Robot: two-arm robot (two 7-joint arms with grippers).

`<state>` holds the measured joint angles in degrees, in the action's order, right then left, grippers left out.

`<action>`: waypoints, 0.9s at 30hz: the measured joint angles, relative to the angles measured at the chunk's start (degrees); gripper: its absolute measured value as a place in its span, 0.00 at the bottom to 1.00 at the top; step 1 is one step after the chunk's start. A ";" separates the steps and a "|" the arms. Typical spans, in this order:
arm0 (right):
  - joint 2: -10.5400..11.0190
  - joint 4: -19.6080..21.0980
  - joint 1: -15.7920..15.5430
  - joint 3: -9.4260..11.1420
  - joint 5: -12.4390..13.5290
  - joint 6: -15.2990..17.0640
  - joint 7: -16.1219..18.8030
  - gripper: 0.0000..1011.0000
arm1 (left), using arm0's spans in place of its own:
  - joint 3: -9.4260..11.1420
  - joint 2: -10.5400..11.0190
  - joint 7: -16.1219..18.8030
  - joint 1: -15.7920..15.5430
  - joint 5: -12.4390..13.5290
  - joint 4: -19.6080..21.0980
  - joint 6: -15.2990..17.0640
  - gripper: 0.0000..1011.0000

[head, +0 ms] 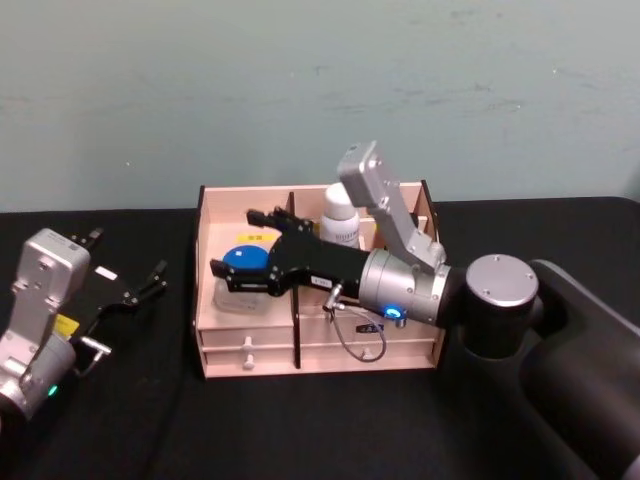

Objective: Pick up the facial cleanser and watermelon frost from the table and place them into the tiered storage box.

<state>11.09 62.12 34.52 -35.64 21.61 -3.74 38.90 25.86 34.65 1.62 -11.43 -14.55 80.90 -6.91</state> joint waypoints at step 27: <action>16.71 37.43 -26.59 20.02 -1.84 -6.32 -21.42 0.99 | 0.00 0.00 0.00 0.00 0.00 0.00 0.00 1.00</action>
<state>27.80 99.54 7.93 -15.62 19.77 -10.06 17.48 25.86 34.65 1.62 -11.43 -14.55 80.90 -6.91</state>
